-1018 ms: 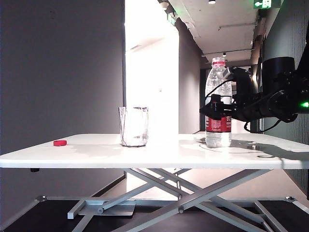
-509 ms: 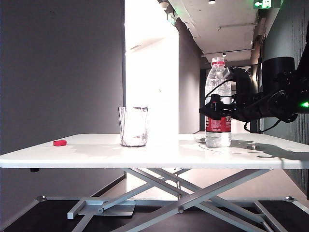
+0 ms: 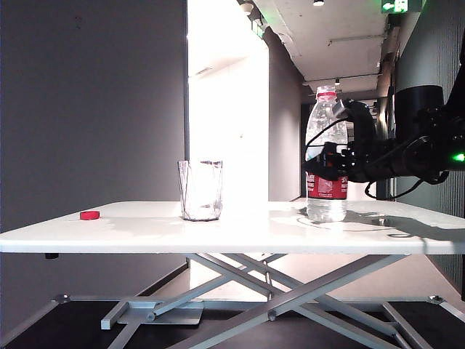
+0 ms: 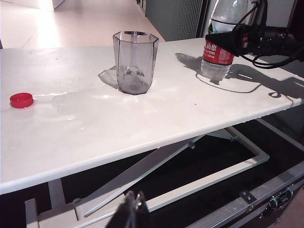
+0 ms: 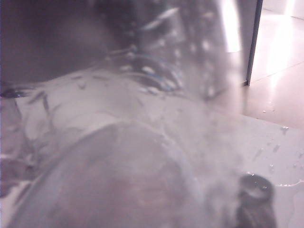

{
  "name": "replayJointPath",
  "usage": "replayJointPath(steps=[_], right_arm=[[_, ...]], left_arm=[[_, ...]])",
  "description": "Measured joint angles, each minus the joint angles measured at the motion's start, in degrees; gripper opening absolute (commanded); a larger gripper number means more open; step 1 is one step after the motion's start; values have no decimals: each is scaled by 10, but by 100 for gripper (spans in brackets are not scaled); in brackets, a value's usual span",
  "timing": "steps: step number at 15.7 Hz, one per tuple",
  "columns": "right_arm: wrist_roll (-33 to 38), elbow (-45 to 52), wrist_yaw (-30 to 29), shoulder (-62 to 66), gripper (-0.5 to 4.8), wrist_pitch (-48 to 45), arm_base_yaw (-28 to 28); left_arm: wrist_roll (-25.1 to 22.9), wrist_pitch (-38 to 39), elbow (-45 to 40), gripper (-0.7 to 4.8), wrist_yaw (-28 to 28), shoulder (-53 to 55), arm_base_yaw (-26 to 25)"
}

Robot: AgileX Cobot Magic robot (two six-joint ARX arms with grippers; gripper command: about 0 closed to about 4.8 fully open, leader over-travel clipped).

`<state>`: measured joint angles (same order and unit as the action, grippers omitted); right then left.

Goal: Pick up the mineral water bottle on the table and pour water into the mug until it's half full.

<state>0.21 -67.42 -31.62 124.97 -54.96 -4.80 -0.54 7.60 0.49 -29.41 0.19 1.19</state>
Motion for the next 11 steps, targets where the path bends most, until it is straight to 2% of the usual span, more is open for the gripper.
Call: replayJointPath(steps=[4,8,11], right_arm=[[0,0,-3,0,198,0,0],[0,0,-30,-5,198,13,0],[-7,0,-31,-25,198,66,-3]], left_arm=[[-1,0,0,-5,0,0,0],[-1,0,0,-5,0,0,0],[-1,0,0,-5,0,0,0]])
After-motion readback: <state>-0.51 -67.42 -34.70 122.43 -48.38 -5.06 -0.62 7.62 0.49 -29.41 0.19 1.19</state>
